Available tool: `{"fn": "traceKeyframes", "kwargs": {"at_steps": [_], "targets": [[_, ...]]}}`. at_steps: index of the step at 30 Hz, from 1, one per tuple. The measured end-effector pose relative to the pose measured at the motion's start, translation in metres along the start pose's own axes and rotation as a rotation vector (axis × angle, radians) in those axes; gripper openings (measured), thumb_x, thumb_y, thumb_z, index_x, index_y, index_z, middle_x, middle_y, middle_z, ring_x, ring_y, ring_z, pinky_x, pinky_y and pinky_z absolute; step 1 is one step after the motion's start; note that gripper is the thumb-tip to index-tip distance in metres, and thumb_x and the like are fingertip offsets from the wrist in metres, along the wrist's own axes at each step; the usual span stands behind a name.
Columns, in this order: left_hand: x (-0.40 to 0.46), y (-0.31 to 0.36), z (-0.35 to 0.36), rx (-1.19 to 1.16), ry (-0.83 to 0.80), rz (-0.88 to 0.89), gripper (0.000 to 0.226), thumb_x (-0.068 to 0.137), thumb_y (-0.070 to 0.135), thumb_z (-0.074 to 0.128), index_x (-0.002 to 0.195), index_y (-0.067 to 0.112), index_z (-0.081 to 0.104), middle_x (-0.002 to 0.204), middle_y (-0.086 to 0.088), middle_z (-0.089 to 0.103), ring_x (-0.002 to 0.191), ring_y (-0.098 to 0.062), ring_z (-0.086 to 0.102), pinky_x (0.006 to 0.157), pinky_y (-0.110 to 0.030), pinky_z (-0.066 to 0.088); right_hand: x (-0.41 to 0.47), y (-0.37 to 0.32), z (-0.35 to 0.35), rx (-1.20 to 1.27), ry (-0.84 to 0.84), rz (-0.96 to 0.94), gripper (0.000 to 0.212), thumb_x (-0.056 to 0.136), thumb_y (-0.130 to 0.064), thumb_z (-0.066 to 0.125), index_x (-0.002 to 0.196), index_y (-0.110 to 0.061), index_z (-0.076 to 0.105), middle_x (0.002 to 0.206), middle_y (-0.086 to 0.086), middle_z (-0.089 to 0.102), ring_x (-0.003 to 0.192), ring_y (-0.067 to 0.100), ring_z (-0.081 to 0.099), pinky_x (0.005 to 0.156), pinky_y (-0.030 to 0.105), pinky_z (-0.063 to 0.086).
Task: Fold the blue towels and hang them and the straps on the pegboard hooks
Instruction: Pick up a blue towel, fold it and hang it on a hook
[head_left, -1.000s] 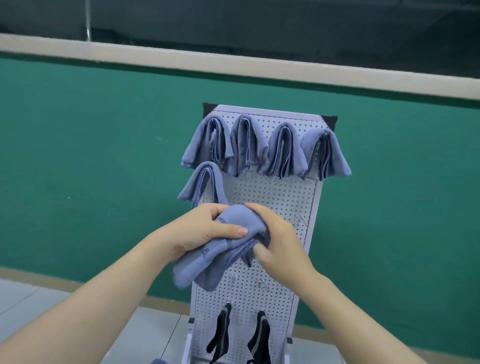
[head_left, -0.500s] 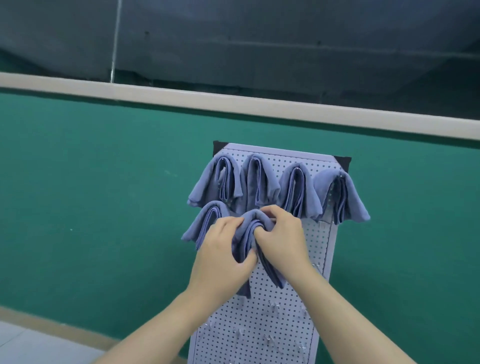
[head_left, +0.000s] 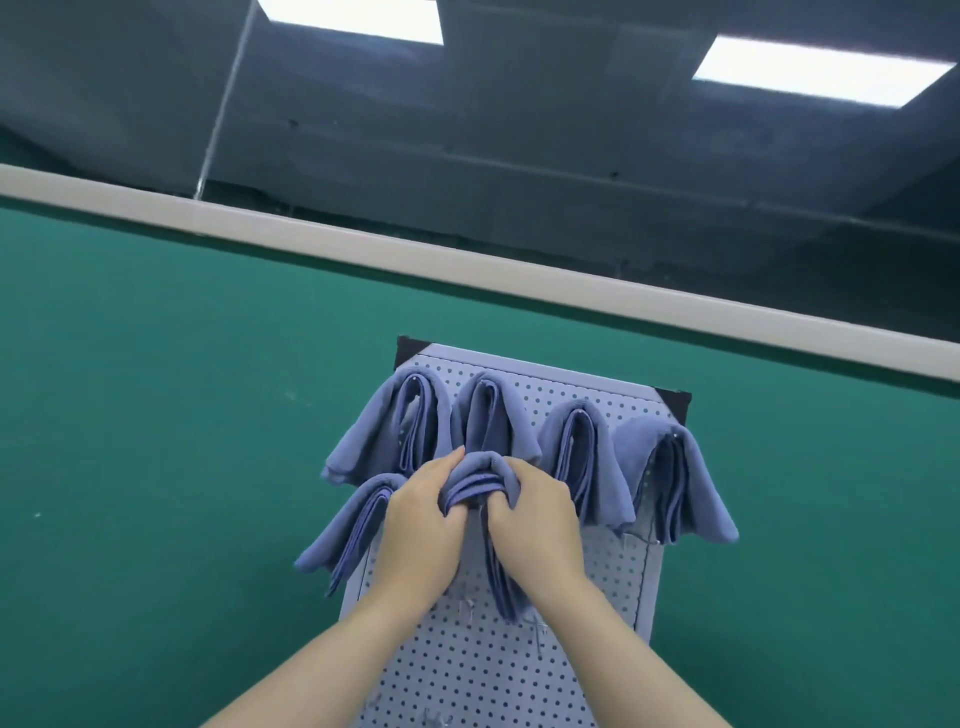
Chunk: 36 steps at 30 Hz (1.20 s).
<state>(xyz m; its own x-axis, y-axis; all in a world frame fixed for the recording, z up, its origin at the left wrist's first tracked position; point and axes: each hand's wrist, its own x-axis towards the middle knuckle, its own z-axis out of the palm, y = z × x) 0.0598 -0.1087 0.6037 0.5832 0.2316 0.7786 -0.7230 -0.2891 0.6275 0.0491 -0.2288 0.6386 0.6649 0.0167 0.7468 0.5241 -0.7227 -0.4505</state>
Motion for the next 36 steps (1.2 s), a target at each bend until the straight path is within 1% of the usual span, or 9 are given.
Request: {"fn": "traceKeyframes", "kwargs": {"at_steps": [4,10,14,18,22,29,31,33,36], "targets": [[0.011,-0.027,0.01,-0.02,-0.033,-0.058,0.052,0.094,-0.003,0.057,0.137,0.025,0.065,0.118,0.016,0.07,0.114,-0.004,0.064,0.1,-0.023,0.05,0.013,0.019,0.02,-0.054,-0.023,0.023,0.025,0.095,-0.009,0.048,0.092,-0.028,0.064,0.076,-0.006,0.065,0.066,0.016,0.057,0.057,0.032,0.043],[0.01,-0.059,0.021,-0.017,-0.105,-0.055,0.051,0.09,-0.008,0.048,0.11,0.031,0.074,0.09,0.01,0.075,0.083,-0.007,0.067,0.076,-0.032,0.056,0.014,0.048,0.049,-0.111,-0.038,0.101,0.024,0.097,-0.01,0.049,0.076,-0.023,0.054,0.071,0.001,0.06,0.063,0.02,0.055,0.053,0.033,0.038],[-0.002,-0.064,0.03,-0.07,-0.064,-0.08,0.037,0.094,-0.004,0.048,0.096,0.025,0.071,0.069,0.003,0.063,0.059,-0.004,0.045,0.057,-0.022,0.039,0.001,0.056,0.064,-0.064,0.049,0.126,0.035,0.095,-0.01,0.051,0.066,-0.029,0.045,0.061,-0.002,0.054,0.055,0.013,0.046,0.05,0.029,0.032],[-0.032,-0.067,0.044,-0.152,-0.005,-0.329,0.021,0.087,-0.006,0.047,0.074,0.009,0.053,0.054,0.006,0.046,0.05,-0.008,0.034,0.047,-0.021,0.032,-0.015,0.061,0.074,0.0,0.113,0.16,0.039,0.093,-0.009,0.057,0.06,-0.025,0.043,0.051,-0.007,0.047,0.048,0.011,0.04,0.046,0.024,0.031],[-0.057,-0.067,0.041,-0.19,-0.021,-0.353,0.033,0.089,-0.011,0.045,0.068,0.015,0.047,0.052,0.01,0.042,0.048,-0.004,0.031,0.045,-0.014,0.029,-0.028,0.068,0.075,0.086,0.087,0.218,0.045,0.091,-0.01,0.059,0.054,-0.02,0.035,0.04,-0.007,0.035,0.044,0.012,0.028,0.045,0.023,0.023],[-0.083,-0.071,0.018,0.016,-0.147,-0.316,0.026,0.104,0.012,0.051,0.104,0.033,0.066,0.074,0.024,0.064,0.068,0.0,0.054,0.061,-0.01,0.041,-0.067,0.067,0.066,0.093,-0.037,0.256,0.04,0.1,-0.024,0.059,0.062,-0.016,0.05,0.05,-0.005,0.043,0.048,0.01,0.033,0.048,0.025,0.028],[-0.098,-0.066,0.005,0.084,-0.252,-0.303,0.039,0.105,0.015,0.052,0.136,0.037,0.057,0.118,0.023,0.068,0.104,0.003,0.062,0.087,-0.009,0.046,-0.087,0.065,0.059,0.141,-0.062,0.285,0.026,0.101,-0.03,0.06,0.081,-0.016,0.069,0.067,-0.005,0.063,0.06,0.005,0.051,0.057,0.025,0.042],[-0.121,-0.062,-0.014,0.165,-0.371,-0.347,0.056,0.105,0.019,0.054,0.157,0.029,0.037,0.151,0.014,0.049,0.141,-0.005,0.045,0.117,-0.029,0.04,-0.115,0.059,0.05,0.205,-0.096,0.349,0.024,0.103,-0.03,0.06,0.117,-0.017,0.075,0.104,-0.009,0.074,0.095,0.003,0.066,0.083,0.022,0.053],[-0.17,-0.068,-0.046,0.235,-0.481,-0.484,0.059,0.104,0.025,0.059,0.158,0.023,0.037,0.153,0.009,0.046,0.144,-0.011,0.043,0.122,-0.035,0.035,-0.168,0.054,0.041,0.305,-0.137,0.434,0.034,0.102,-0.025,0.064,0.132,-0.012,0.069,0.119,-0.009,0.072,0.1,-0.01,0.063,0.088,0.006,0.047]]}}
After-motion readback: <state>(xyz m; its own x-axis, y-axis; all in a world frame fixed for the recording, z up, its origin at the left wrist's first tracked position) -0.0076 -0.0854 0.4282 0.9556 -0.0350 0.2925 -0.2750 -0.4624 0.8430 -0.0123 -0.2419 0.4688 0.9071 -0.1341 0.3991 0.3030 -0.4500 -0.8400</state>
